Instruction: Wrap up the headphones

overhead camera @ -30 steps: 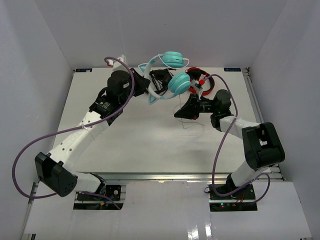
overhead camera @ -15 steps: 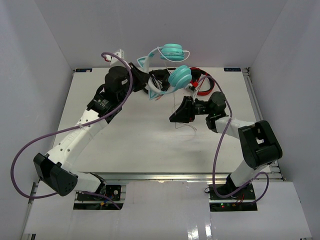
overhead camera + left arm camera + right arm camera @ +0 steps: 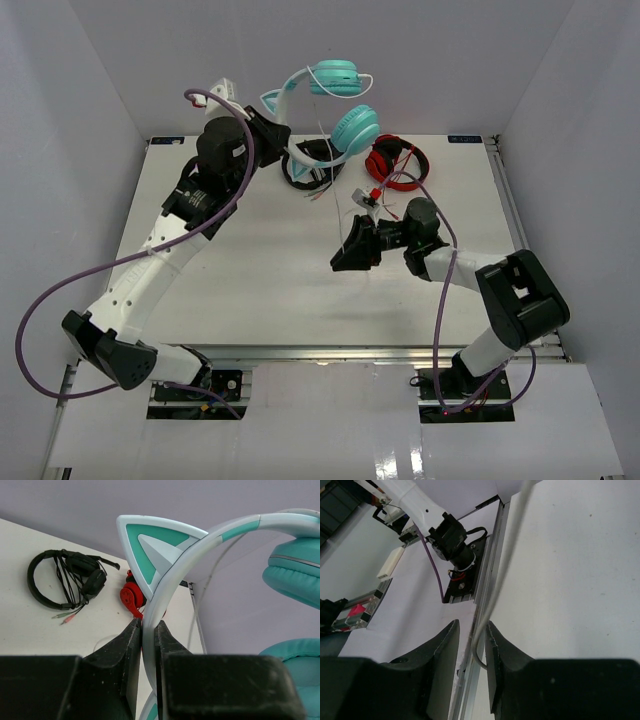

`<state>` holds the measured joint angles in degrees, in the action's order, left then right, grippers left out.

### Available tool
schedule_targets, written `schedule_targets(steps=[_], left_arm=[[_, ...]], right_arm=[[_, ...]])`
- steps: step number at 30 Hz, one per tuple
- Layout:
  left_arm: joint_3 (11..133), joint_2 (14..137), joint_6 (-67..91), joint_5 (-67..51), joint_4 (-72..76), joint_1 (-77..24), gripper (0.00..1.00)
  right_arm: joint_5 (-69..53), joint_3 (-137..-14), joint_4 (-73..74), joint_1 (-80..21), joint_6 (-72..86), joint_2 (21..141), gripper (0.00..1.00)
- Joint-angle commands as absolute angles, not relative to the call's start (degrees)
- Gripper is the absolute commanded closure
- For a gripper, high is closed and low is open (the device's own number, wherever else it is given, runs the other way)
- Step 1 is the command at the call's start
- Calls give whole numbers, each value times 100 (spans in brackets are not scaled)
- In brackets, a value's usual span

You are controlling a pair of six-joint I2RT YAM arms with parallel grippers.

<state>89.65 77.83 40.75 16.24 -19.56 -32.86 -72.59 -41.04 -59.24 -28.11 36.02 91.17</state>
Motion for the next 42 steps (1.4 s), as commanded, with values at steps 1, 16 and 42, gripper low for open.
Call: schedule_targets(steps=[1, 16, 42], left_arm=[[9481, 7767, 4061, 2045, -1731, -3313, 100], [9582, 7829, 3161, 2882, -1963, -3256, 100], [8553, 8574, 3056, 2804, -1596, -3159, 100]], right_arm=[[-7321, -3942, -5275, -3106, 2513, 8596, 68], [-5904, -4616, -1040, -3310, -923, 7341, 92], [-1596, -7147, 4368, -4800, -5174, 7294, 92]])
